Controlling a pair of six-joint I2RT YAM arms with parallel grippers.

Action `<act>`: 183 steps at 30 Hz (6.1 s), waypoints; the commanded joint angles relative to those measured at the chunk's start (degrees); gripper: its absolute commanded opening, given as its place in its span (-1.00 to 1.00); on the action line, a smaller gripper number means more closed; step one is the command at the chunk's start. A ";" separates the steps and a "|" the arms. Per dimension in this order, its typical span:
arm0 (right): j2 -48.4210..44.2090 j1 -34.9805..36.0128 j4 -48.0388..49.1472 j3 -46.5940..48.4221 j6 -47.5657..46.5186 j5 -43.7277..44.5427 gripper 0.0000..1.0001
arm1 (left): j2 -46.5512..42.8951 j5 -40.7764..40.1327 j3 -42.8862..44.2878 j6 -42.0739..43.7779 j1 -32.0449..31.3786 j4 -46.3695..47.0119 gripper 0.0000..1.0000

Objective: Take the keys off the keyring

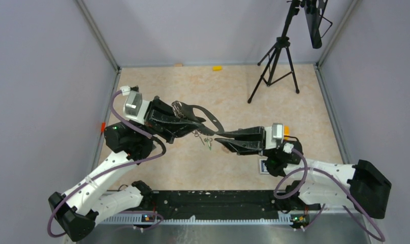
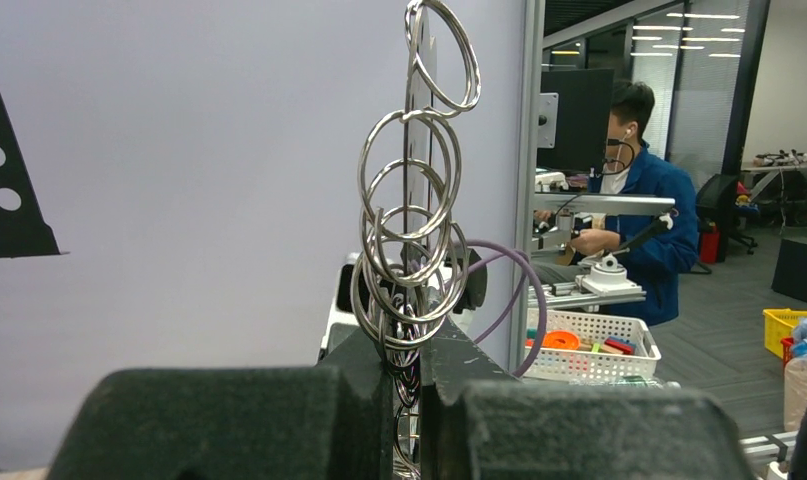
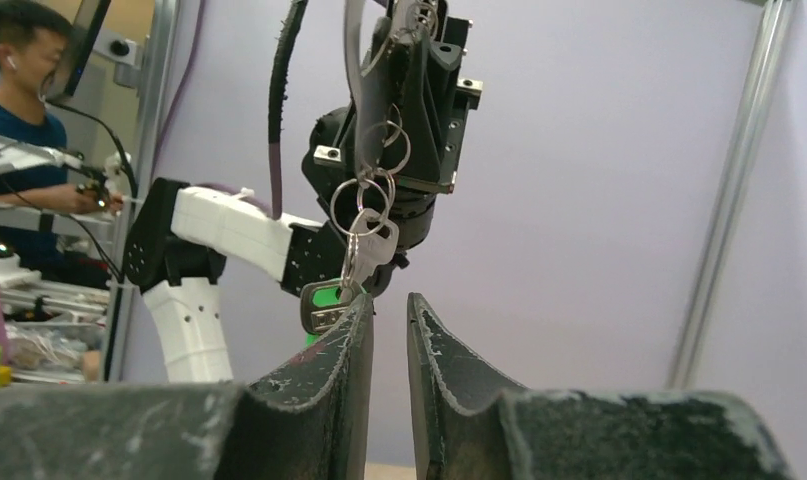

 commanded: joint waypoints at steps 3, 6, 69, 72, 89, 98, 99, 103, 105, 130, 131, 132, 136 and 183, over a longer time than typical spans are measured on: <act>5.49 -0.28 16.80 0.48 11.65 1.70 -0.65 | -0.04 -1.55 0.07 -0.45 0.18 4.02 -1.00; 6.25 -0.25 16.74 1.00 10.83 1.25 -0.65 | 0.29 -0.78 0.49 -0.93 0.18 3.86 -1.00; -0.28 -0.34 -16.45 11.11 -0.91 -11.37 -0.57 | 1.62 2.54 1.17 -3.80 0.18 4.45 -1.00; -0.02 -0.33 -16.84 11.59 -1.00 -10.53 -0.57 | 1.71 2.54 1.17 -3.89 0.18 4.54 -1.00; 0.53 -0.33 -18.37 13.12 -1.92 -9.65 -0.55 | 2.18 2.78 1.28 -4.24 0.22 4.87 -1.00; 0.77 -0.36 -19.09 13.68 -2.40 -9.15 -0.46 | 2.25 2.62 1.17 -4.41 0.17 4.98 -1.00; 0.71 -0.34 -19.09 13.76 -2.39 -9.25 -0.47 | 2.25 2.69 1.17 -4.41 0.18 4.98 -1.00; 0.78 -0.36 -19.22 13.77 -2.41 -9.93 -0.59 | 2.21 2.60 1.02 -4.39 0.18 4.98 -1.00; 0.73 -0.36 -19.32 13.68 -2.54 -10.20 -0.66 | 2.25 2.57 0.99 -4.37 0.18 4.98 -1.00; -4.29 -0.37 -31.06 13.74 -18.37 -12.72 -1.00 | 1.55 0.91 2.40 -3.00 0.18 0.85 -1.00; -4.64 -0.29 -32.57 14.10 -20.08 -13.42 -1.00 | 1.48 0.26 2.63 -2.73 0.18 0.03 -1.00; -5.12 -0.29 -34.01 14.45 -21.93 -14.11 -1.00 | 1.38 -0.55 2.77 -2.48 0.18 -0.69 -1.00; -6.42 -0.36 -40.45 16.02 -29.04 -16.99 -1.00 | 1.28 -3.07 3.30 -2.22 0.18 -2.63 -1.00; -10.40 -0.34 -37.81 10.86 -26.90 -6.14 -0.44 | 2.86 -1.42 3.19 -4.78 0.18 0.33 -1.00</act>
